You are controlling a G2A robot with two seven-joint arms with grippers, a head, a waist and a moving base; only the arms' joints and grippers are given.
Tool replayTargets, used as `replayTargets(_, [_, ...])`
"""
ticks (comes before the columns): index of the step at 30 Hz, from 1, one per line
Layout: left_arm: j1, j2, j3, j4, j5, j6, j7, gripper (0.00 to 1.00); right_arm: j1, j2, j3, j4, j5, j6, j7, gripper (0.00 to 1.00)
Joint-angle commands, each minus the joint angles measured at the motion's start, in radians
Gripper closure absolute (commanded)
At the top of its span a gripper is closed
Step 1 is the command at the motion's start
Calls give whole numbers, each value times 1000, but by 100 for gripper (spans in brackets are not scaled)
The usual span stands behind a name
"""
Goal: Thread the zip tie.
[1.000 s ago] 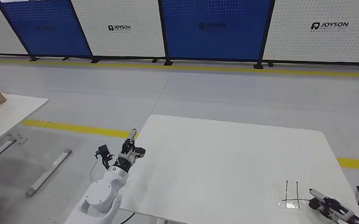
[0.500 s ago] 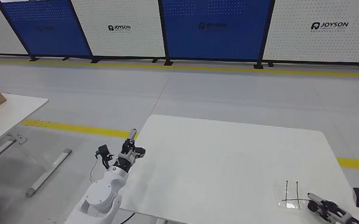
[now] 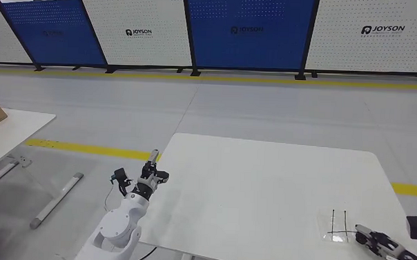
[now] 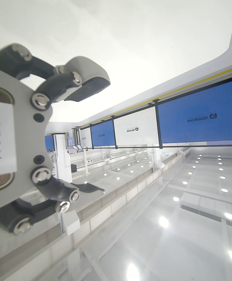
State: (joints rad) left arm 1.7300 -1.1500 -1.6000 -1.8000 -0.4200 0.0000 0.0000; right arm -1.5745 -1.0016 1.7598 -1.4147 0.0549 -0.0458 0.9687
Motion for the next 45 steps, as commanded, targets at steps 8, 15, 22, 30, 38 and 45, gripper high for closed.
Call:
replayTargets(8, [0,0,0,0,0,0,0,0,-10,3,-1,-15,12,0,-21,100])
replayTargets(15, [0,0,0,0,0,0,0,0,-28,4,19,-18,93,-30,-20,100])
replayTargets(22, [0,0,0,0,0,0,0,0,-34,3,56,8,302,-67,77,100])
replayTargets(30, [0,0,0,0,0,0,0,0,-28,6,59,23,332,-40,131,100])
replayTargets(38, [0,0,0,0,0,0,0,0,-29,5,56,17,331,-42,112,100])
replayTargets(45, [0,0,0,0,0,0,0,0,-96,-7,60,-59,423,-139,33,100])
